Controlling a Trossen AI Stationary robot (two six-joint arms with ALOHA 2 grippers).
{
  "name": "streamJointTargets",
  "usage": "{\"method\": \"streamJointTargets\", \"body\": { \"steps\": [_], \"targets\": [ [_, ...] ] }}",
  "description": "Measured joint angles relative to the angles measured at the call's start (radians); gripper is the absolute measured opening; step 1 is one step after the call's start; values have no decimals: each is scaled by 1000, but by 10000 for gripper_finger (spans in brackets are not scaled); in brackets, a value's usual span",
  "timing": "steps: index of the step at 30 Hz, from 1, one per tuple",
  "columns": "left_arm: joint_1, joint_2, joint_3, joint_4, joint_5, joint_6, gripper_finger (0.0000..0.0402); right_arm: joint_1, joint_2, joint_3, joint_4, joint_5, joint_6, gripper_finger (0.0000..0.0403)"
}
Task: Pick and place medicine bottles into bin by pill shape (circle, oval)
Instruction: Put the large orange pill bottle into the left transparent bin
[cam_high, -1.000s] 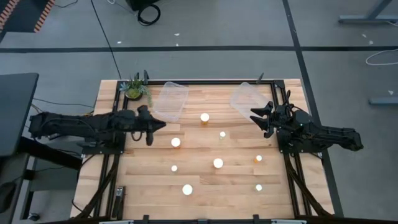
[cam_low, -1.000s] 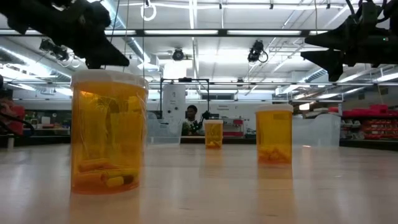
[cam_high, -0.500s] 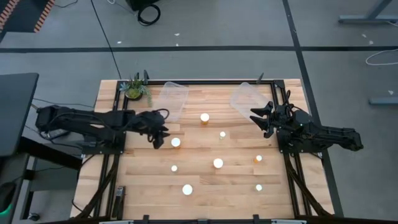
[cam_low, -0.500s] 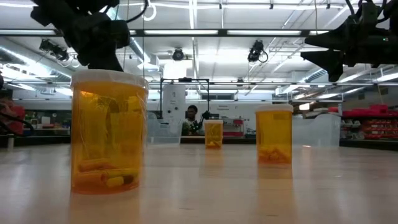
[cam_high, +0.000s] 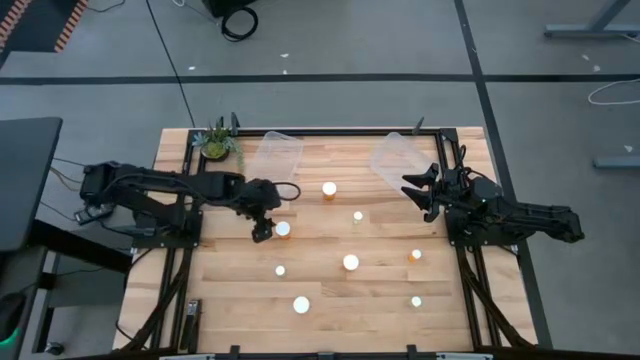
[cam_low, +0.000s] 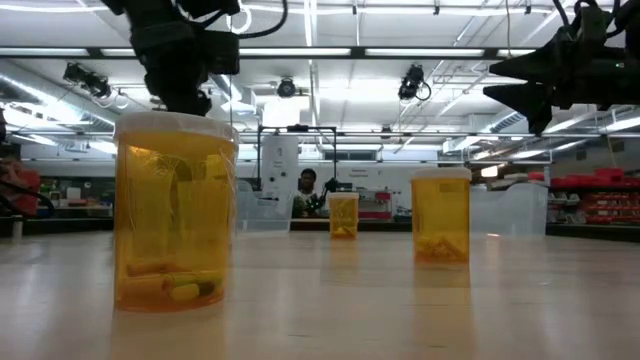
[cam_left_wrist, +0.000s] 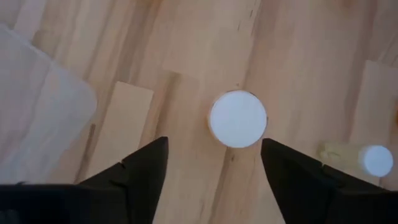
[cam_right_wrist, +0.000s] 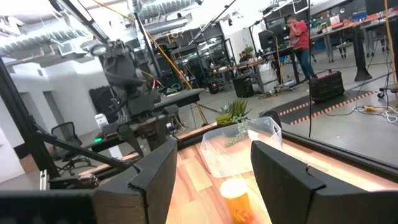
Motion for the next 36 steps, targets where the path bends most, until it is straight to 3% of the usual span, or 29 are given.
{"method": "streamJointTargets", "body": {
  "steps": [9,21,36],
  "targets": [
    [-6,141,150,-75,50,64,284,0,0,0,-11,0,0,214],
    [-19,235,153,-33,52,107,284,0,0,0,-24,0,0,214],
    [-54,260,152,-7,12,132,284,0,0,0,-40,0,0,214]
  ]
}}
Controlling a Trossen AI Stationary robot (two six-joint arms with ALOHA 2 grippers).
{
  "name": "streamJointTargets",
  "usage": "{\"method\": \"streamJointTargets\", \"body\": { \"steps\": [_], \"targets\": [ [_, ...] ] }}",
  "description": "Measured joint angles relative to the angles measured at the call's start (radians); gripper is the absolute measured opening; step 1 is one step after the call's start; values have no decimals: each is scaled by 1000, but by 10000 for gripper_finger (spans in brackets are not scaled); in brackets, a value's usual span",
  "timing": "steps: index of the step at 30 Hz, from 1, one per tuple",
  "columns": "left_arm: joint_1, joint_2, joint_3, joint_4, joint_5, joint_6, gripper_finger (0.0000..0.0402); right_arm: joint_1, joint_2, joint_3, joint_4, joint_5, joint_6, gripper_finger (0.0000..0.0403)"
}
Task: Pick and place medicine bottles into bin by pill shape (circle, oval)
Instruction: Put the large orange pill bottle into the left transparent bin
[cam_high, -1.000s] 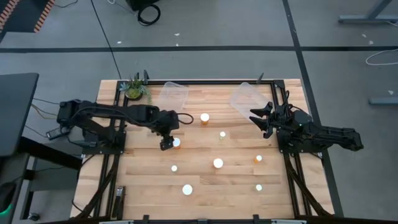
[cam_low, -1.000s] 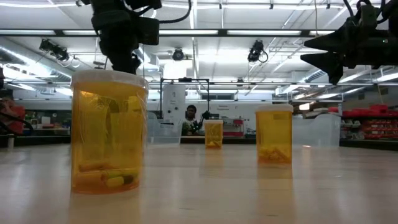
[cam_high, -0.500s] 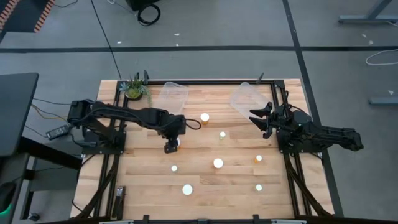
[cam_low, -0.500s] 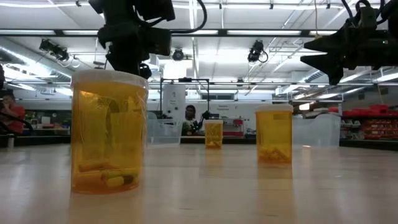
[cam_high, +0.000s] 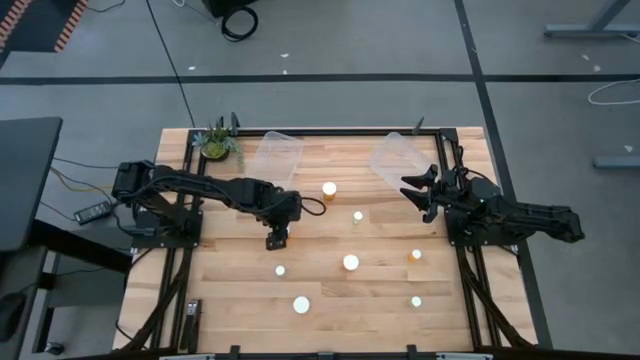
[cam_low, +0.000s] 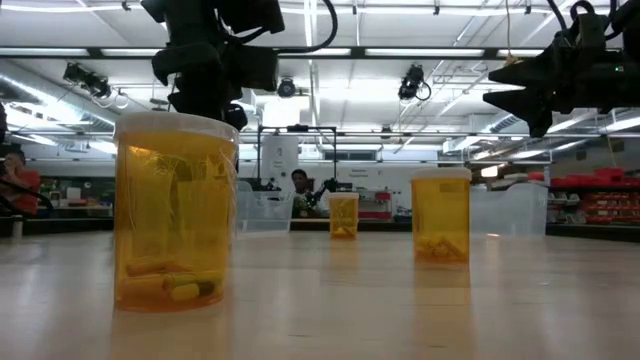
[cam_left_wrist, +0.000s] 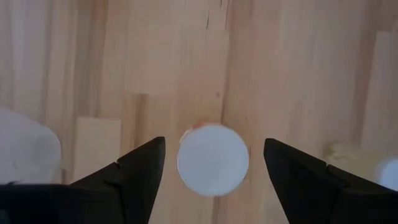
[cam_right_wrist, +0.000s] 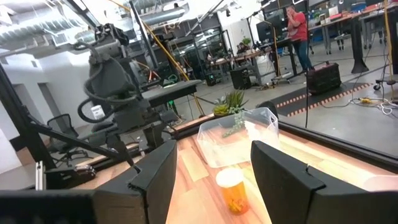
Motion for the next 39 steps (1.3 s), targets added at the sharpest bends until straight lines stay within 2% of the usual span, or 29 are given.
{"method": "streamJointTargets", "body": {
  "steps": [6,12,24,36,39],
  "targets": [
    [-28,32,0,2,-17,6,284,0,0,0,-4,0,0,214],
    [-50,57,0,1,-77,28,284,0,0,0,-13,0,0,214],
    [-56,126,0,-3,-85,41,281,0,6,0,-35,0,0,214],
    [-54,126,0,-5,-85,32,218,0,6,0,-36,0,0,214],
    [-48,126,0,-5,-82,29,213,0,6,0,-36,0,0,214]
  ]
}}
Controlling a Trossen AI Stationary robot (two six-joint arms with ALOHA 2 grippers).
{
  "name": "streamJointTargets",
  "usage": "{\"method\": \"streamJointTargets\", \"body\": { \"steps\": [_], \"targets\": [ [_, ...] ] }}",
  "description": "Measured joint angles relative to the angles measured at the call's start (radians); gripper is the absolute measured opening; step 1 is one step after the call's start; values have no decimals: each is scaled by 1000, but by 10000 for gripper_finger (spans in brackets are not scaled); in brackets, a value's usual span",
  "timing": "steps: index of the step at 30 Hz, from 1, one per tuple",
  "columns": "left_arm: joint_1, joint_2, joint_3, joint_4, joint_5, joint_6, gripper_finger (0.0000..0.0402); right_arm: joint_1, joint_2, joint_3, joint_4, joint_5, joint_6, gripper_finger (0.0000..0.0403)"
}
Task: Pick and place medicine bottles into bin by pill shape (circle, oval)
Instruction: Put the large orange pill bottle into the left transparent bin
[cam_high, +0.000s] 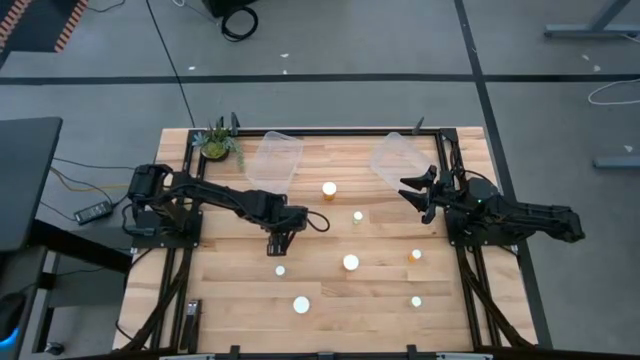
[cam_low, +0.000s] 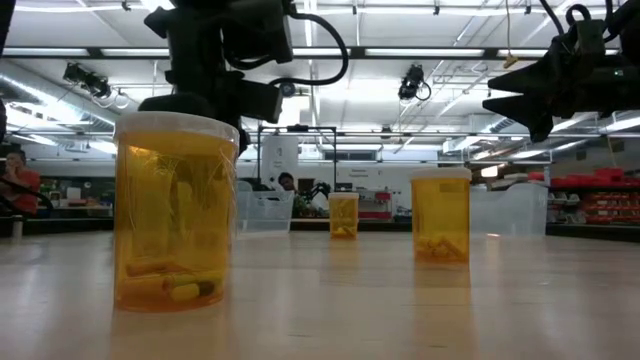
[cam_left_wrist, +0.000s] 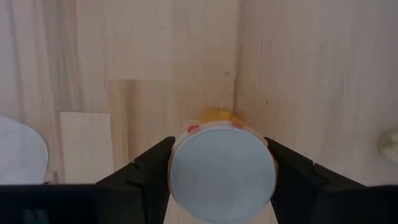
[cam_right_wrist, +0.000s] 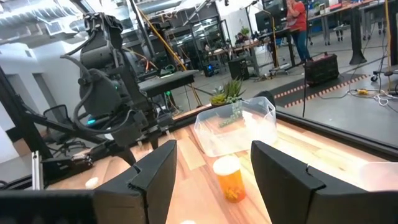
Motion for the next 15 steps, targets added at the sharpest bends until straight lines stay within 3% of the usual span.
{"method": "streamJointTargets", "body": {
  "steps": [7,15],
  "targets": [
    [36,-4,20,-15,-2,-3,232,0,0,0,0,0,0,214],
    [126,-5,143,-89,-2,48,215,0,0,0,0,0,0,214]
  ]
}}
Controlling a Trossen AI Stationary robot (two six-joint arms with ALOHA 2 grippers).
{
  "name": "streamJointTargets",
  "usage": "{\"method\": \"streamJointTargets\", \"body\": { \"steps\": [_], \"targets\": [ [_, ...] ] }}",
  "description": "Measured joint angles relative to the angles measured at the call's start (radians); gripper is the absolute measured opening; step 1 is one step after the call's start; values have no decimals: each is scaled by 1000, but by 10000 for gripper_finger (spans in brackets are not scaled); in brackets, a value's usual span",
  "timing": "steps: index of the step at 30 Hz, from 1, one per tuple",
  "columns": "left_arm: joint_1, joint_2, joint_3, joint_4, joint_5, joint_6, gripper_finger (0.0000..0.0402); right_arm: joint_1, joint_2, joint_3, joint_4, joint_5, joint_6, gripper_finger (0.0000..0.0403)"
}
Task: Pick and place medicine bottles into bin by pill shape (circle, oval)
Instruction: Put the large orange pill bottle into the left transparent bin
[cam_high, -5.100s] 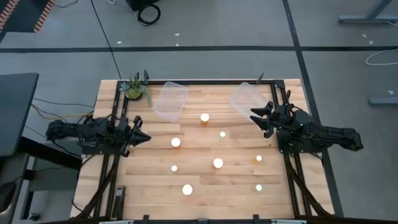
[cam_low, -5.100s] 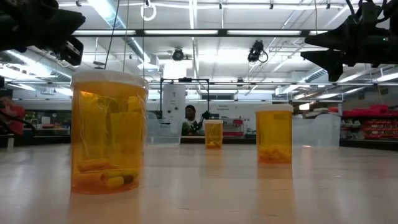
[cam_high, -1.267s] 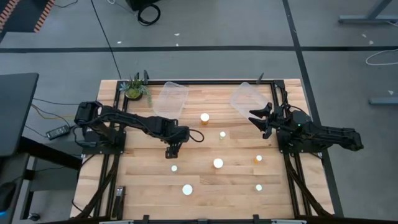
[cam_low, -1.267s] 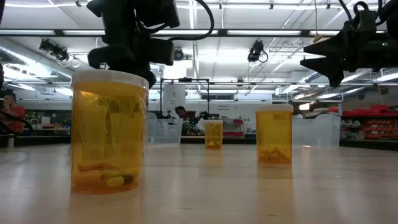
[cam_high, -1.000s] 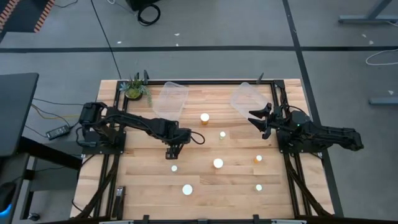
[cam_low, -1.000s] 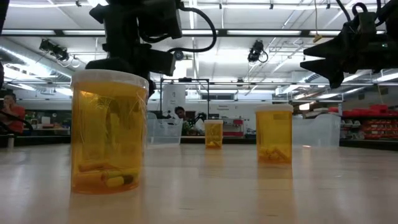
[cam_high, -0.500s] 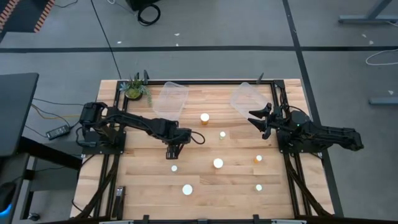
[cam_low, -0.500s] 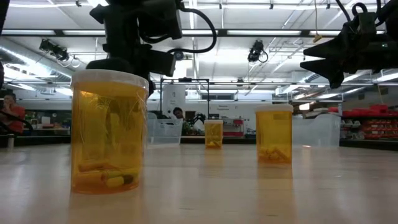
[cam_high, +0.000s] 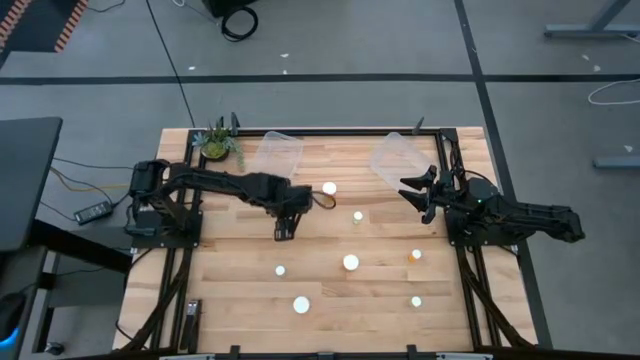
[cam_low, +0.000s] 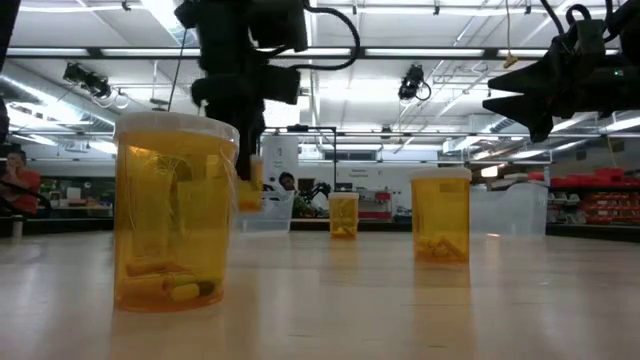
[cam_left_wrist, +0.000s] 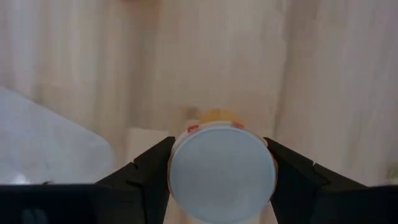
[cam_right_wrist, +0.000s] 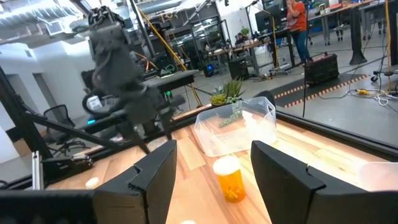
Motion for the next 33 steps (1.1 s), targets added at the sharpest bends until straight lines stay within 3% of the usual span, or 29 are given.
{"method": "streamJointTargets", "body": {
  "steps": [10,33],
  "targets": [
    [156,0,121,-19,0,64,223,0,0,0,0,0,0,214],
    [507,18,126,71,-1,78,227,0,0,0,0,0,0,214]
  ]
}}
